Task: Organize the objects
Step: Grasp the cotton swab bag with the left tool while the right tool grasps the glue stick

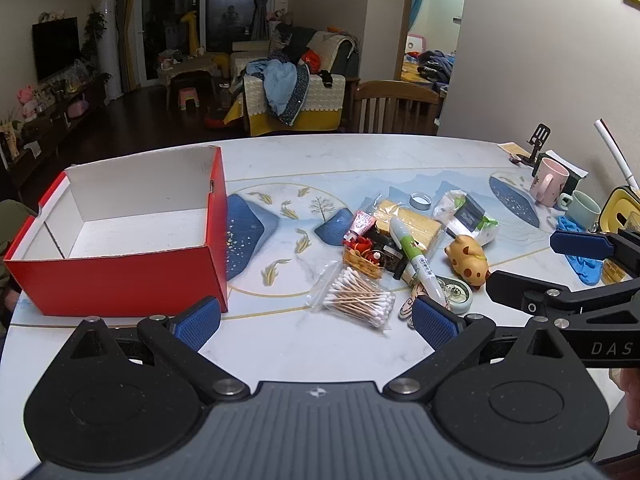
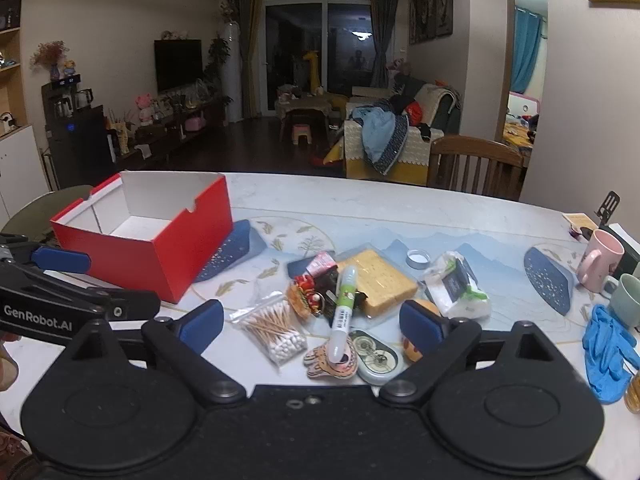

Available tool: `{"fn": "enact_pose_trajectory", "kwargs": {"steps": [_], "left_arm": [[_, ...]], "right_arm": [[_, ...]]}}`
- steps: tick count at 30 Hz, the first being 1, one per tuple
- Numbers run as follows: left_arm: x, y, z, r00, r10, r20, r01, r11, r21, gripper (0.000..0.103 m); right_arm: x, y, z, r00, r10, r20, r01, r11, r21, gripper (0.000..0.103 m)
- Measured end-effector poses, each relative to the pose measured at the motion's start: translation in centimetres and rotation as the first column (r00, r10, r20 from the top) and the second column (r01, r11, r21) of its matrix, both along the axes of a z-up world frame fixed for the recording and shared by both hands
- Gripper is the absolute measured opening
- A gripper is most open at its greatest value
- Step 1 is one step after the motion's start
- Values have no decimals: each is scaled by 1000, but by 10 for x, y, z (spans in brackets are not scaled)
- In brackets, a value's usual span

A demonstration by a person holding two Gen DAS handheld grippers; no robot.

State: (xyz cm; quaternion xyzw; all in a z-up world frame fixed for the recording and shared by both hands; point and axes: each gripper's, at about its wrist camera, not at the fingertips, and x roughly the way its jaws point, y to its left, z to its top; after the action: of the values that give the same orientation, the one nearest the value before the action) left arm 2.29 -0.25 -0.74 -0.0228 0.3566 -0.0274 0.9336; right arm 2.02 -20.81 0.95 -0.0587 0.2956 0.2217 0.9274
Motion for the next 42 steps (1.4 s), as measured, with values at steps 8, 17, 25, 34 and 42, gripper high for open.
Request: {"fn": "enact_pose_trajectory", "kwargs": {"steps": [8,17,25,34,42], "left_arm": [[20,0,-9,999,-35,-25,35,999,0,102],[47,-20,-30,989,-143,-36,145,988,55,102],[77,-40,-70,965,-237,-108,248,964,99,102],[119,-45,-106,945,-273,-178,294,951,98,102],[145,-42,-130,928,-285,-238,308,949,64,102]], "right_arm": [[20,-3,-9,998,-36,-43,35,999,-16,92],[47,-3,-19,998,-46,-53,43,998,-52,91],[82,-5,-38,992,-58,-116,49,996,-76,89],[106,7,-63,978,-67,-200,46,993,-108,84],[120,21,-77,970,-57,-236,29,992,-122,81]]}}
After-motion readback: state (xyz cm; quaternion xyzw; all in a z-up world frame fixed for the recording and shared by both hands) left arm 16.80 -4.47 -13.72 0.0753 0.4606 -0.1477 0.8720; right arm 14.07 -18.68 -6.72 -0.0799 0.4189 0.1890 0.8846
